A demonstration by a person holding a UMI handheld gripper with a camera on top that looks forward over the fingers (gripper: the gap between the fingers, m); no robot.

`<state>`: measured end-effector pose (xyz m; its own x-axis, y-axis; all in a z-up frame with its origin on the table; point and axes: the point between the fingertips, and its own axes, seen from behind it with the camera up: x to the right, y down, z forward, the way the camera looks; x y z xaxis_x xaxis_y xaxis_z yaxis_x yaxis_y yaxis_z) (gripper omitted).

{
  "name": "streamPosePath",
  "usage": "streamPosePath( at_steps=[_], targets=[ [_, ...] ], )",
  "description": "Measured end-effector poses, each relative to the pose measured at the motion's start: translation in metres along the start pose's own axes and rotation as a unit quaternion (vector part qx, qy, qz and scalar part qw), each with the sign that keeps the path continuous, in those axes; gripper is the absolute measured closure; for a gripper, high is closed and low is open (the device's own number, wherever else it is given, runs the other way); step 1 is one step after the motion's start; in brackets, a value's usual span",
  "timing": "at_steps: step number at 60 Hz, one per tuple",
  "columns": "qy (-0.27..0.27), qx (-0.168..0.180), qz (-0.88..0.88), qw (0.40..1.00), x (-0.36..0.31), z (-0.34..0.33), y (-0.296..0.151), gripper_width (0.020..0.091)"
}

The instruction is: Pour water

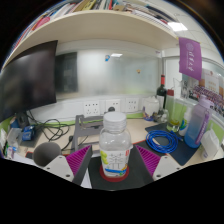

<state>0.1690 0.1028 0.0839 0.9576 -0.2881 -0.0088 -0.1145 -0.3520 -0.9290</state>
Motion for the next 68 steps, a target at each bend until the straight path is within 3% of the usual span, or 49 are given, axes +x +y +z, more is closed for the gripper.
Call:
streamPosePath(
  at_steps=[11, 24, 37, 68],
  targets=[
    [-0.014, -0.048, -0.028, 0.998, -0.008, -0.043, 0.023, 0.0253],
    [-0.007, -0.083, -0.009, 0.997, -0.006, -0.153, 0.027, 0.0256],
    [-0.044, -0.118, -0.055, 0.991, -0.057, -0.246, 0.019, 0.0247],
    [-0.087, -0.055, -0.042, 0.994, -0.141, -0.354, -0.033, 0.0259]
  ],
)
